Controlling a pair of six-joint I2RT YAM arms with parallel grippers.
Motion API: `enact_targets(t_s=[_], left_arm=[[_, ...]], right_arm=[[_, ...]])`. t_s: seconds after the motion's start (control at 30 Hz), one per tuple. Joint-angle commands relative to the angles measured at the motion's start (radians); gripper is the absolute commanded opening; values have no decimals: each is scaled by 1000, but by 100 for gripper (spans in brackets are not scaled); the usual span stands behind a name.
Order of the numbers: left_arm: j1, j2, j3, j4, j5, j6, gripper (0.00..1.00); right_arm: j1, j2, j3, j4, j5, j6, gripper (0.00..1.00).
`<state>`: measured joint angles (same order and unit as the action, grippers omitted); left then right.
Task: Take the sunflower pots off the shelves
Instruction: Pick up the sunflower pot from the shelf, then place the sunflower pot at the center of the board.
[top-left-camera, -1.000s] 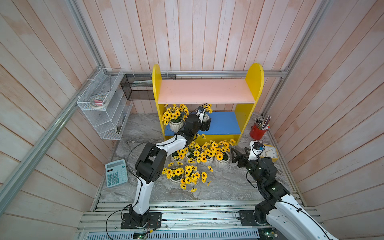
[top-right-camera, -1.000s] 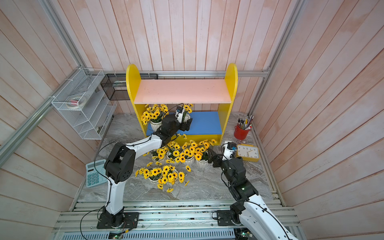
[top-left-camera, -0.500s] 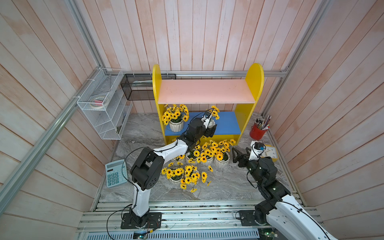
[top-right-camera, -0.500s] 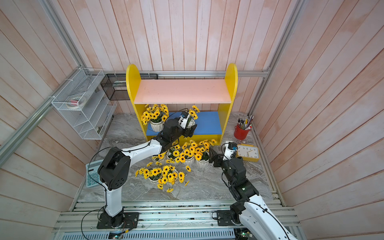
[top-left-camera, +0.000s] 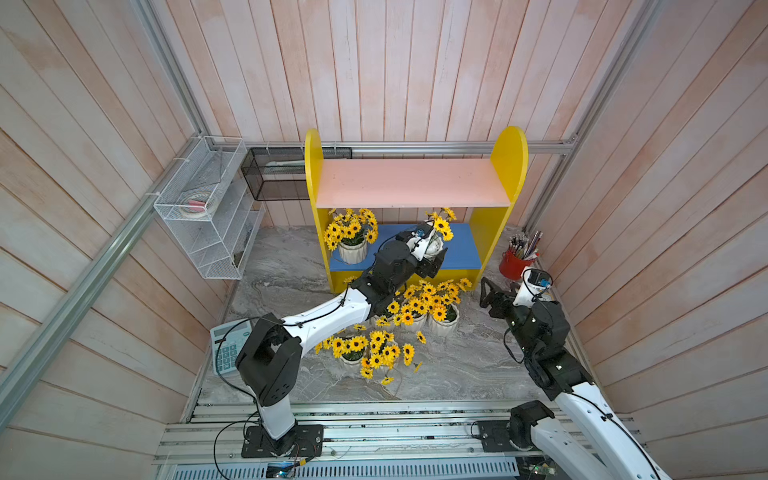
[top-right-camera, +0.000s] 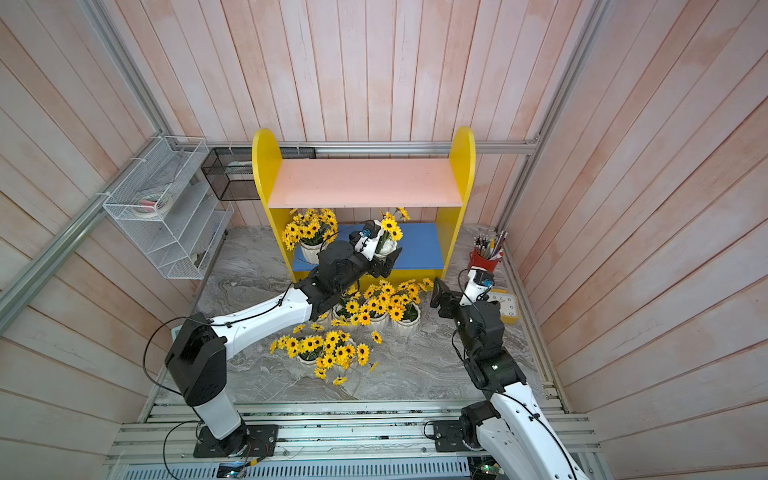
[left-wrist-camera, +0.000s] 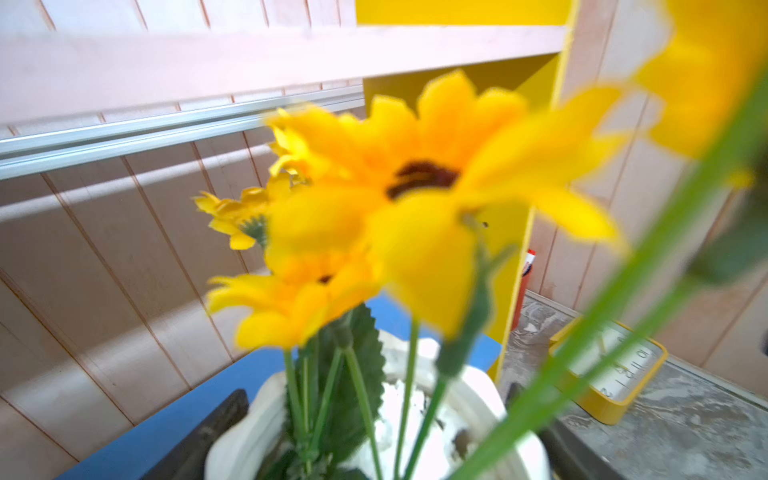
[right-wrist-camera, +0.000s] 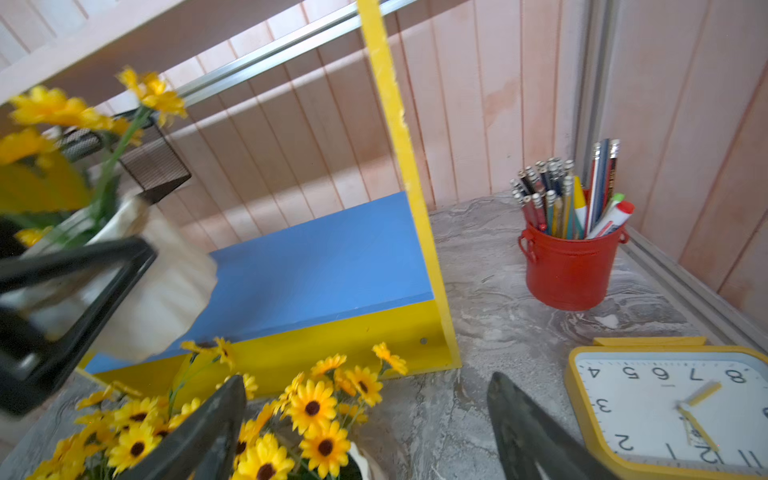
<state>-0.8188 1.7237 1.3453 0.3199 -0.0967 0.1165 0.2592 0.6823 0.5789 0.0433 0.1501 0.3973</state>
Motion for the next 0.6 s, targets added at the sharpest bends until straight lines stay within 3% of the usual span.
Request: enact_targets(t_s=[0.0, 0.23, 0.43, 0.57], left_arm=[[-74, -114, -69, 44, -78, 21, 0], [-303, -241, -241, 69, -301, -11, 0], [-463, -214, -380, 220, -511, -109, 0], [-516, -150, -441, 356, -547, -149, 0]], right_arm=[[-110, 14, 52, -29, -110, 51, 90], [-372, 34, 68, -14, -301, 124, 90], [-390, 36, 77, -11, -291, 116, 90], [-391, 30, 88, -23, -278, 107, 90]])
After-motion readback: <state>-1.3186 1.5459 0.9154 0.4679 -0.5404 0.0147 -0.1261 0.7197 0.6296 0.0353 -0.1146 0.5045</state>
